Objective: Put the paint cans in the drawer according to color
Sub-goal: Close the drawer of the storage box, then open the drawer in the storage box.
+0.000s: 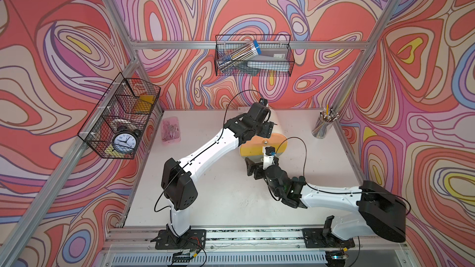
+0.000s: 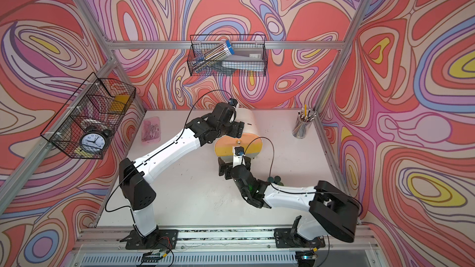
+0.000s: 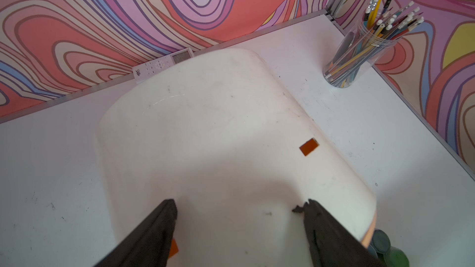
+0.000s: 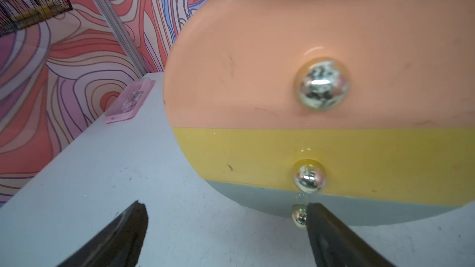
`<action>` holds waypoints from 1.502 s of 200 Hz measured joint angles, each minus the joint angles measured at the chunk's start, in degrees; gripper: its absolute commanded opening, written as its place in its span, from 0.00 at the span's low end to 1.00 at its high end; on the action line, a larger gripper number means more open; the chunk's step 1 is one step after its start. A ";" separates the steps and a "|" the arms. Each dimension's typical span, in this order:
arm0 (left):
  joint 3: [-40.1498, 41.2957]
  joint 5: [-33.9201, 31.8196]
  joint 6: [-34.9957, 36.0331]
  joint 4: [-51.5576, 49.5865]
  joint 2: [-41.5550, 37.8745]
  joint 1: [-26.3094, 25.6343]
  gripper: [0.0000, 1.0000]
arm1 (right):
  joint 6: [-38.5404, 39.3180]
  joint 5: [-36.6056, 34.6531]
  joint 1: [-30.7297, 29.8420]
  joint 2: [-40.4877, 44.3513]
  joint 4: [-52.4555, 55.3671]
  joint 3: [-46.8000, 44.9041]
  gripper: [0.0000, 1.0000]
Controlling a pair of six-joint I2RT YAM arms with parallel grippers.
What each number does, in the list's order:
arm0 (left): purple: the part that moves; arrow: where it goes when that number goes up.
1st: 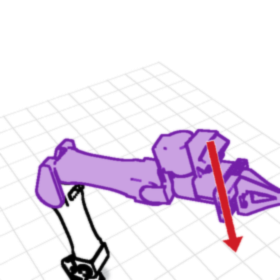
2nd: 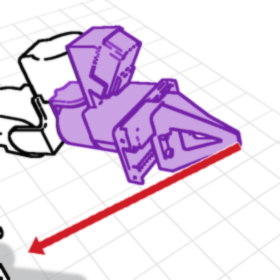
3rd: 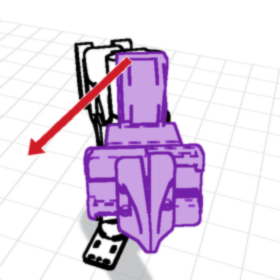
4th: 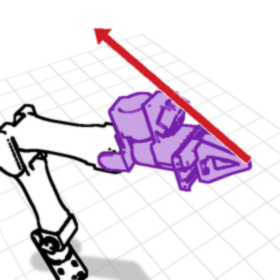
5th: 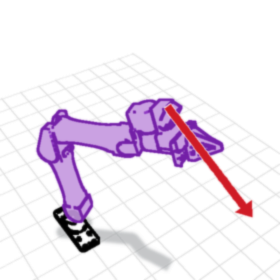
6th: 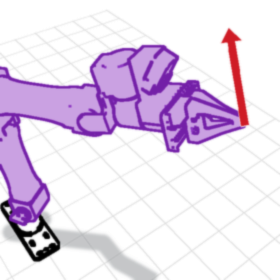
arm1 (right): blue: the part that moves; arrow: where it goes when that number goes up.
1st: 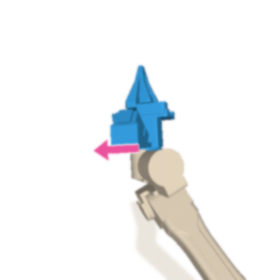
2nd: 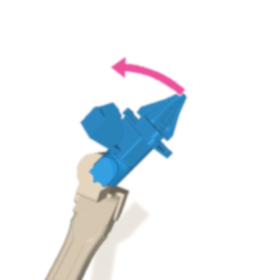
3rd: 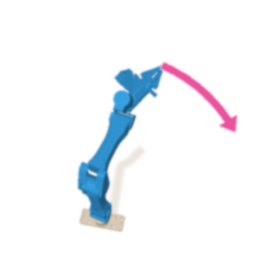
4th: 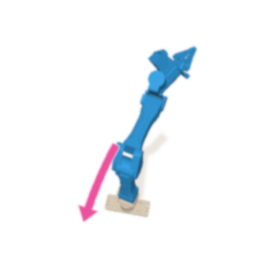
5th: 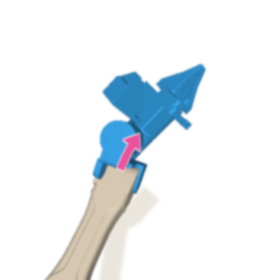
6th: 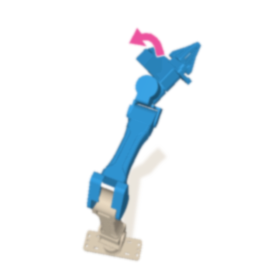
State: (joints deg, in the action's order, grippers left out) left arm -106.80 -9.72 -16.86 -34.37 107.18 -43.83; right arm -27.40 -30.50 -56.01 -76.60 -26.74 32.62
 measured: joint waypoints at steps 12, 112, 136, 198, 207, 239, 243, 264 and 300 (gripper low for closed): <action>-0.09 0.28 0.15 -0.22 0.04 0.00 0.83 | -4.04 3.17 2.12 3.39 0.35 -2.89 0.82; 1.57 0.55 0.39 1.64 -0.24 0.00 0.83 | -36.24 25.42 17.11 -19.67 -30.97 -16.13 0.43; 2.89 0.55 0.50 3.13 -0.79 0.00 0.82 | -42.53 28.20 17.57 -31.39 -44.63 -15.93 0.43; 5.29 0.52 0.81 5.81 -1.81 0.00 0.82 | -46.69 28.65 17.59 -33.66 -55.78 -15.47 0.49; 5.31 0.52 0.83 5.88 -1.81 0.00 0.82 | -46.97 28.65 17.59 -33.79 -56.26 -14.88 0.48; 5.75 0.50 0.96 6.27 -2.03 0.00 0.82 | -47.67 28.22 17.68 -35.65 -57.05 -12.31 0.44; 5.81 0.50 0.98 6.36 -2.03 0.00 0.82 | -47.69 28.09 17.68 -35.82 -57.05 -12.24 0.43; 6.16 0.50 1.01 6.75 -2.16 0.00 0.82 | -47.54 26.84 17.79 -36.11 -56.96 -12.15 0.40; 6.88 0.50 1.05 7.54 -2.49 0.00 0.82 | -46.90 25.57 18.21 -36.17 -55.89 -11.52 0.35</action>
State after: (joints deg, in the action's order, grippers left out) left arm -99.92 -9.21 -15.81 -26.83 104.68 -43.83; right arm -74.30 -4.93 -37.80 -112.77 -82.63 21.10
